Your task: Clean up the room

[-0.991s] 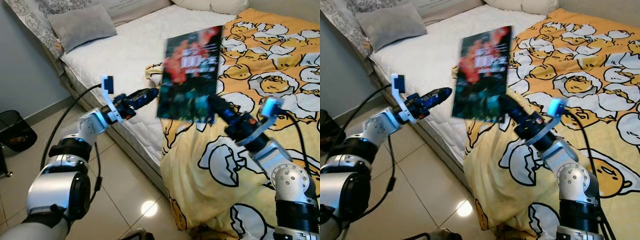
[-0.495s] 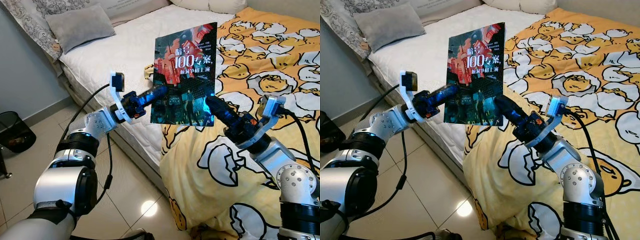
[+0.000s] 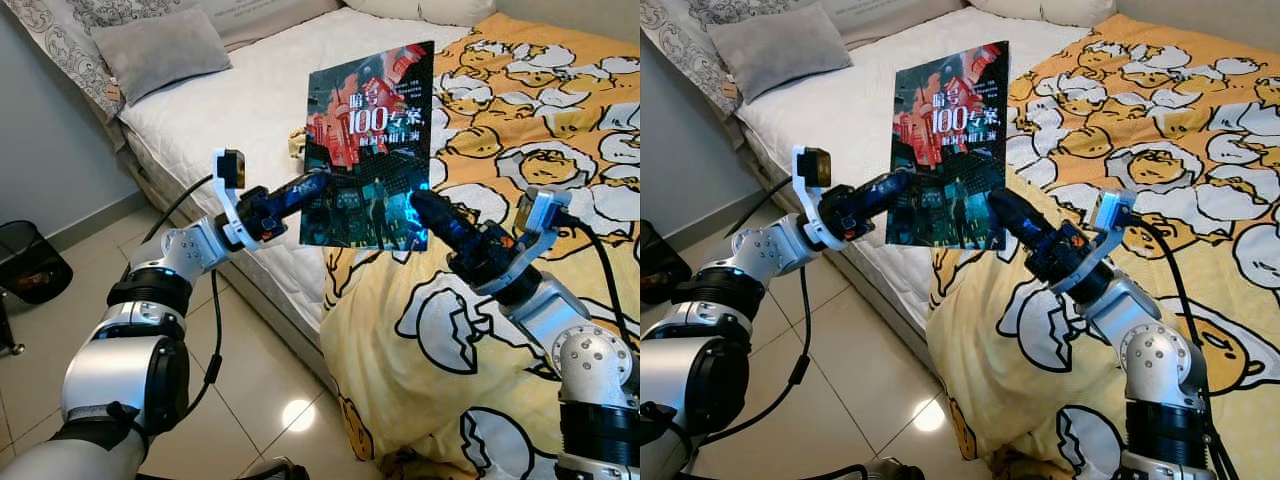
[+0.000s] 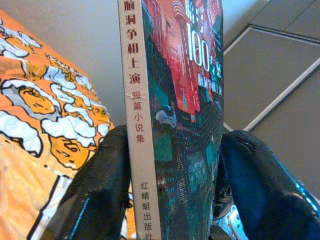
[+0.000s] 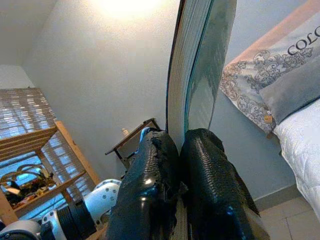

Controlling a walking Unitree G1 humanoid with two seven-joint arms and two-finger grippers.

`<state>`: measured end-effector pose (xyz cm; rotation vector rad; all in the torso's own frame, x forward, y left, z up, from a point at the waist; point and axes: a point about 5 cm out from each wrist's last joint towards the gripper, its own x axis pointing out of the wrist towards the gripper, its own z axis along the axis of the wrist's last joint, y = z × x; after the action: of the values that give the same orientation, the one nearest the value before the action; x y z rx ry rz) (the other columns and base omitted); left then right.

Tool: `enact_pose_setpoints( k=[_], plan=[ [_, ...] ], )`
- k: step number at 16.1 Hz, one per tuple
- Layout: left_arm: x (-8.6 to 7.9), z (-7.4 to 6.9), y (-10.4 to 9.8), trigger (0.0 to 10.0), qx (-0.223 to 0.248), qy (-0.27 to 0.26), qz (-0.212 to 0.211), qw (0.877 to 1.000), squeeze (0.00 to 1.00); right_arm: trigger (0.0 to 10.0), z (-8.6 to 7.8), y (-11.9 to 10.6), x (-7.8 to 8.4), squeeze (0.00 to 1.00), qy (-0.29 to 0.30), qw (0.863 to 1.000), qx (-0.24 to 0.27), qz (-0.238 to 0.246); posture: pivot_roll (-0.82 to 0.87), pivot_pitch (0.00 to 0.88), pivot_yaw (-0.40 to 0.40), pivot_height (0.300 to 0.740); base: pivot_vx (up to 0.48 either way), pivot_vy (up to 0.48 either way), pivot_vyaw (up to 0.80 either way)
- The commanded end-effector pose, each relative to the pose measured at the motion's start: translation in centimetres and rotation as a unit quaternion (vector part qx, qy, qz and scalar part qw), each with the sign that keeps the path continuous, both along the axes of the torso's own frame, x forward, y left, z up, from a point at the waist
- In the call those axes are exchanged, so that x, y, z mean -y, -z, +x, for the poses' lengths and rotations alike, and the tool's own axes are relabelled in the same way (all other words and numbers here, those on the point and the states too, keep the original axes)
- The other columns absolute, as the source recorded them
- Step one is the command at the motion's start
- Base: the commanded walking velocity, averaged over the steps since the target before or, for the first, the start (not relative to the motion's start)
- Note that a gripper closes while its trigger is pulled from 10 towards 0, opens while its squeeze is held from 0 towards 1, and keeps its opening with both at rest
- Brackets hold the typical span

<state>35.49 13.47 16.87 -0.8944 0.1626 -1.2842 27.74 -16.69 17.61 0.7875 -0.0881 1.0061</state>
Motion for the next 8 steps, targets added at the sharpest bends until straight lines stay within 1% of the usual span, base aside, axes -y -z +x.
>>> enact_pose_setpoints(
  k=[1, 4, 8],
  plan=[
    [-0.76, 0.05, -0.57, 0.0, 0.014, -0.004, 0.007, 1.0, 0.0, 10.0, 0.1, -0.81, -0.44, 0.0, -0.013, 1.0, 0.021, 0.004, -0.09, 0.0, 0.152, 0.74, 0.0, 0.0, 0.0],
    [-0.77, -0.08, -0.71, 0.0, 0.021, 0.006, 0.0, 1.0, 0.0, 10.0, 0.05, -0.89, -0.5, 0.0, -0.015, 1.0, 0.023, 0.008, -0.1, 0.0, 0.155, 0.74, 0.0, 0.0, 0.0],
    [-0.75, -0.17, -0.75, 0.0, 0.019, 0.015, 0.0, 1.0, 0.0, 10.0, -0.06, -0.96, -0.6, 0.0, -0.018, 0.999, 0.024, 0.012, -0.1, 0.0, 0.157, 0.74, 0.0, 0.0, 0.0]
  ],
)
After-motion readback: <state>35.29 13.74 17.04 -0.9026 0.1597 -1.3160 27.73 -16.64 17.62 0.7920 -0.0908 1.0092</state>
